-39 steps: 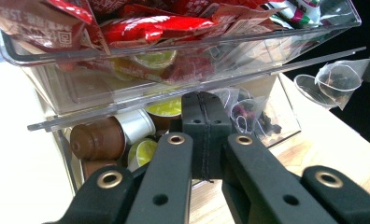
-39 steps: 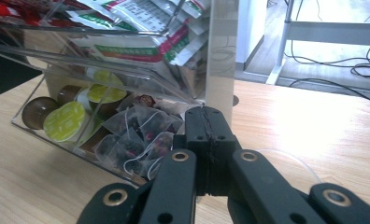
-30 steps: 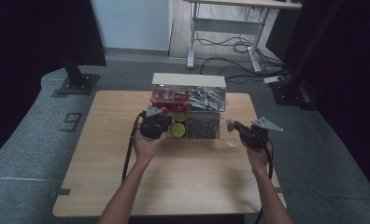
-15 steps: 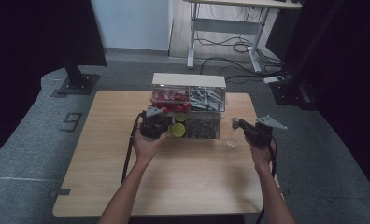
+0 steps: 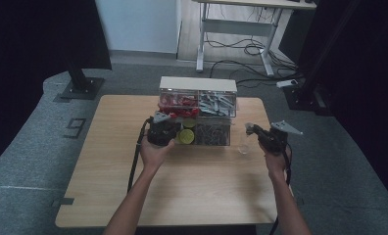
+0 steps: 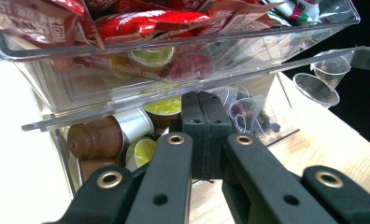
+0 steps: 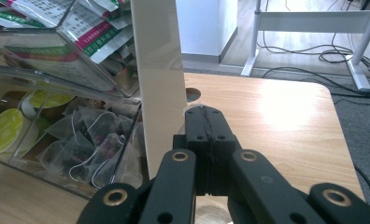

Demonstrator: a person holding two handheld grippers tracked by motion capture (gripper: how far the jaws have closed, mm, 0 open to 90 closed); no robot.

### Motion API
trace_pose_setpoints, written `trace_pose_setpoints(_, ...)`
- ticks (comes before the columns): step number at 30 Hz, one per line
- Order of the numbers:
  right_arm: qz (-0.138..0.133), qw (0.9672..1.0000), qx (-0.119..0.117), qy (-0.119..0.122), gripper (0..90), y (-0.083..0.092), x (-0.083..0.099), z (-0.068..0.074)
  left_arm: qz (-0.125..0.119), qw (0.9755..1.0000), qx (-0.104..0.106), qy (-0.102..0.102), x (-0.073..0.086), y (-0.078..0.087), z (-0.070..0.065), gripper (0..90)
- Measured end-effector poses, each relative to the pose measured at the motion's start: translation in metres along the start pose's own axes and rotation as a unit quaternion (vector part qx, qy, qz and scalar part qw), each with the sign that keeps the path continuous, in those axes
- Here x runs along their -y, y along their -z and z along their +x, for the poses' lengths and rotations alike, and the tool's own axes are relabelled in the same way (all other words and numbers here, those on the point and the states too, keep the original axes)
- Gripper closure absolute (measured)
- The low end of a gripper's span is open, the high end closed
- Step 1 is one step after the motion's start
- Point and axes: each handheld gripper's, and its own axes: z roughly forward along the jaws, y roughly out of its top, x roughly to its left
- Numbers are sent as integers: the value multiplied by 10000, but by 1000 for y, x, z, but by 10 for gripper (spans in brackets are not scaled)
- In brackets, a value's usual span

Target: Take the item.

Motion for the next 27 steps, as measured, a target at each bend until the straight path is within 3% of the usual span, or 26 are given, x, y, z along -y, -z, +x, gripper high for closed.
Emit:
trace_pose_setpoints(5, -7, 10000, 47, -11, 894, -1, 0, -1, 1, 10000, -9, 1, -1, 0, 0, 900)
trace_pose_setpoints(7, 72, 10000, -31, 60, 797, -4, 2, -2, 3, 10000, -9, -3, -1, 0, 0, 900)
trace_pose_setpoints(8, 145, 9998, 7, 163, 718, -5, 3, -1, 10, 10000, -5, -2, -1, 0, 0, 900)
trace_pose_setpoints(10, 196, 9987, 225, 414, 664, -6, 4, 2, 12, 10000, -7, -2, 0, 0, 0, 900)
trace_pose_setpoints(20, 59, 9990, 149, 415, 611, 1, 11, 4, 19, 10000, -12, -6, 0, 0, -1, 900)
trace_pose_setpoints(27, 152, 9992, -42, 379, 580, 10, 23, 7, 14, 10000, -2, -14, 0, -1, -2, 900)
